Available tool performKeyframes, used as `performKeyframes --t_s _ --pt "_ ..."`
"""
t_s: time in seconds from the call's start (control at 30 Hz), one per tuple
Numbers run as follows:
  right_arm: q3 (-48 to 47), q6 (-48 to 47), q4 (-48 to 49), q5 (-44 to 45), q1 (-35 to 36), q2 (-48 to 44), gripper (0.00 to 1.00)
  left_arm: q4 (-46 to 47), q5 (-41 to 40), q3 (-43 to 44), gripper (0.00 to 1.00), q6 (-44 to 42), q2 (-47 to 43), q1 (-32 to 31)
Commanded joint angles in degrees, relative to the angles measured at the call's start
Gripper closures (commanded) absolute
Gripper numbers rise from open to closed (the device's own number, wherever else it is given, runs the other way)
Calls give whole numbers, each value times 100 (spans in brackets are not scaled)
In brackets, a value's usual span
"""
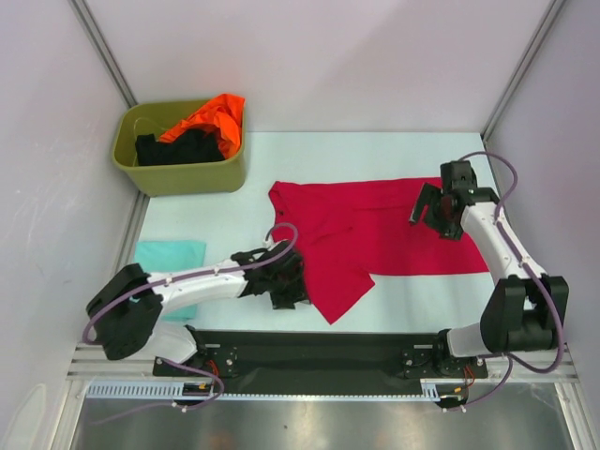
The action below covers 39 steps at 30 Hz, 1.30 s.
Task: Fold and stack the t-shirts
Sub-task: Fold the tshirt
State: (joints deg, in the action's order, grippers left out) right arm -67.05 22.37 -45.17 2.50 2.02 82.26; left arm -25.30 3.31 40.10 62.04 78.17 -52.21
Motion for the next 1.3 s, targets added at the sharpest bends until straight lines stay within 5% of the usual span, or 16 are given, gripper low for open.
performKeyframes --t_s 0.0,0.27,0.53,0.73,1.0,1.03,1.17,1.27 --pt "453 74 245 31 105 -586 15 -405 -507 691 47 1123 364 -272" --pt "710 57 8 602 106 -1010 14 -1231 -551 1219 42 2031 1392 -378" --pt "719 83 -124 506 62 -1186 13 -1118 -560 1475 45 2189 2018 -220" --pt "886 100 -36 296 -796 -1160 14 -819 -454 1035 57 2374 2044 -141" --pt "781 197 271 374 -1993 -265 15 -722 -656 1167 89 1601 2413 70" --pt "737 232 280 322 -2073 -185 15 -687 -656 1150 89 1548 2474 105" --pt "588 215 254 277 -2224 45 15 -854 -630 1333 61 1311 2641 211" --pt "657 215 289 286 -2224 -25 16 -924 -595 1395 57 1319 2686 272"
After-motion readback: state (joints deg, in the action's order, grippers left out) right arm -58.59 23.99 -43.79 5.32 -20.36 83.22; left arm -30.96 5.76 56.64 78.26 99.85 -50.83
